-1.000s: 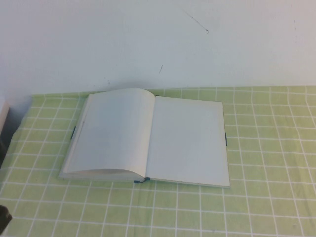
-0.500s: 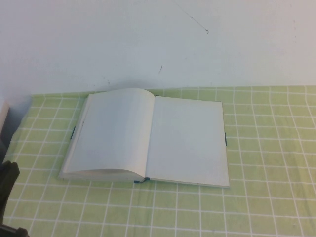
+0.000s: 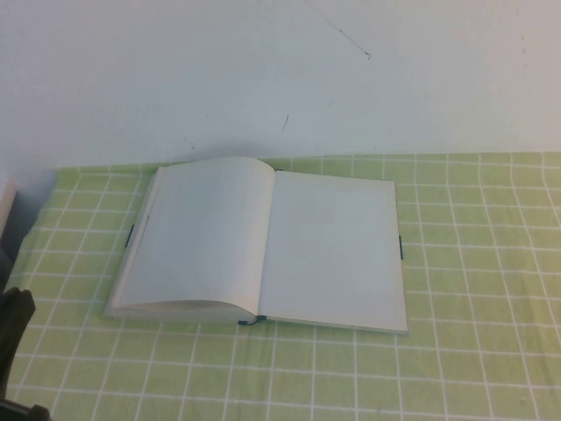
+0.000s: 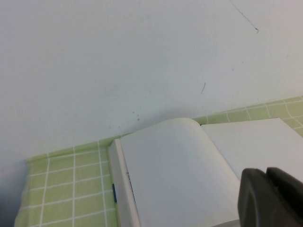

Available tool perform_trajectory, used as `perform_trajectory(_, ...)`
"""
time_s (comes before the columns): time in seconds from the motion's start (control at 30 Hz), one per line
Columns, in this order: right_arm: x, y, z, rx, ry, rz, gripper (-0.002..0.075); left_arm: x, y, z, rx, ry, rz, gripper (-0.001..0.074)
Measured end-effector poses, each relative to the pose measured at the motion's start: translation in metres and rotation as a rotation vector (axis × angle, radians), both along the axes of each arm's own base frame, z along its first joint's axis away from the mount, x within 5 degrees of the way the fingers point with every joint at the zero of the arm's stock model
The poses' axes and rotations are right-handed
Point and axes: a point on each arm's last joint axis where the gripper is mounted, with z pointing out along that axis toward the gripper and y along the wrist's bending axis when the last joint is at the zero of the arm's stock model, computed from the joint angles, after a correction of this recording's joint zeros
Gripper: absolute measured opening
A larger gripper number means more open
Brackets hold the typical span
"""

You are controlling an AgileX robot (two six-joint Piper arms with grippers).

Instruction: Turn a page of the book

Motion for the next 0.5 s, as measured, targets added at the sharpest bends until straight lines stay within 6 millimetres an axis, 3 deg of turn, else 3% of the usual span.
perform_trajectory(0.5,-0.0003,-0.0002,-0.0008,-0.002,0.010,-0.002,-0.0001,-0.0002,0.0001,-0.0046,0.006,0.015,0.001,-0.0004)
